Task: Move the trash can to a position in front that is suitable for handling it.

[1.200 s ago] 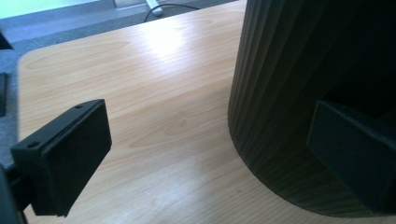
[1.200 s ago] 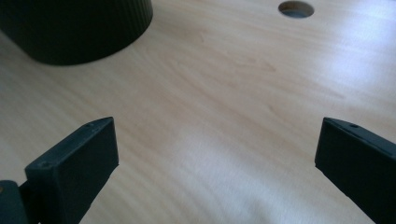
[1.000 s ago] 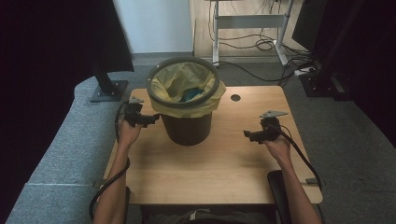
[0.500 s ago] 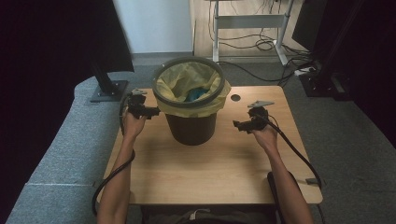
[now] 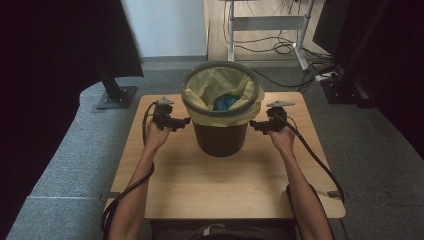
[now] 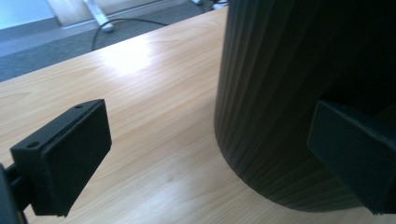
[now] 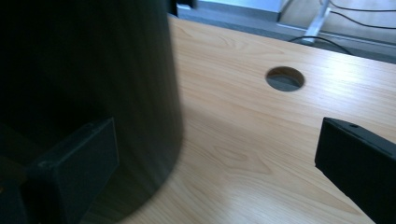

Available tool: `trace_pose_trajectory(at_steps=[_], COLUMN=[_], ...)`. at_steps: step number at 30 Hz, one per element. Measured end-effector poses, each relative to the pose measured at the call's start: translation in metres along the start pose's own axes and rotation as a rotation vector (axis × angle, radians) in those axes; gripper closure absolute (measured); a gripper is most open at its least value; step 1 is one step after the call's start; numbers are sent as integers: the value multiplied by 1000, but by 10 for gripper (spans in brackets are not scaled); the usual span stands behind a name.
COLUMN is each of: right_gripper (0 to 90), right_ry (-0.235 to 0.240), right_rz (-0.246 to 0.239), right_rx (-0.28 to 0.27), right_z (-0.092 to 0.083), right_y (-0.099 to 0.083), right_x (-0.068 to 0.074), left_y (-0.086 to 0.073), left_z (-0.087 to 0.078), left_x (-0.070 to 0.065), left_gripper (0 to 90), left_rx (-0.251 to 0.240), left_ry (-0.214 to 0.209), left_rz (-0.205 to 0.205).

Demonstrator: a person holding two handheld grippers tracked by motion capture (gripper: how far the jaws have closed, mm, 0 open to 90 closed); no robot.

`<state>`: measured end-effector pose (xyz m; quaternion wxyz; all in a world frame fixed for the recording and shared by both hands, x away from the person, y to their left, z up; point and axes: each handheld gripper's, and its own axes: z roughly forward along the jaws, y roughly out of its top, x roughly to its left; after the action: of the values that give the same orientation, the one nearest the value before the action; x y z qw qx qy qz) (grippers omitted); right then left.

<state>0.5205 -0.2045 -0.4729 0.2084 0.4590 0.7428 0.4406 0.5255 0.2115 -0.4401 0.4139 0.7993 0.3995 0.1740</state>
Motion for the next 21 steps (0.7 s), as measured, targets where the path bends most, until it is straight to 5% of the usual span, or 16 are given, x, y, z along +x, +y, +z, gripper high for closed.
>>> trace_pose_trajectory(at_steps=[3,8,16,21], right_gripper=[0,0,0,0], right_ry=[-21,-26,-46,-63], right_rz=[6,18,49,12], right_rx=[-1,-21,-52,-42], right_z=[-1,2,11,12], right_y=[-1,5,20,26], right_x=[-4,-9,-16,-16], left_y=[0,10,19,16], left_z=[2,5,16,17], left_x=[0,9,16,17], left_gripper=[0,0,0,0], left_rx=[-4,-15,-18,-36], left_ry=[-19,16,40,20], left_rz=[0,-41,-53,-78])
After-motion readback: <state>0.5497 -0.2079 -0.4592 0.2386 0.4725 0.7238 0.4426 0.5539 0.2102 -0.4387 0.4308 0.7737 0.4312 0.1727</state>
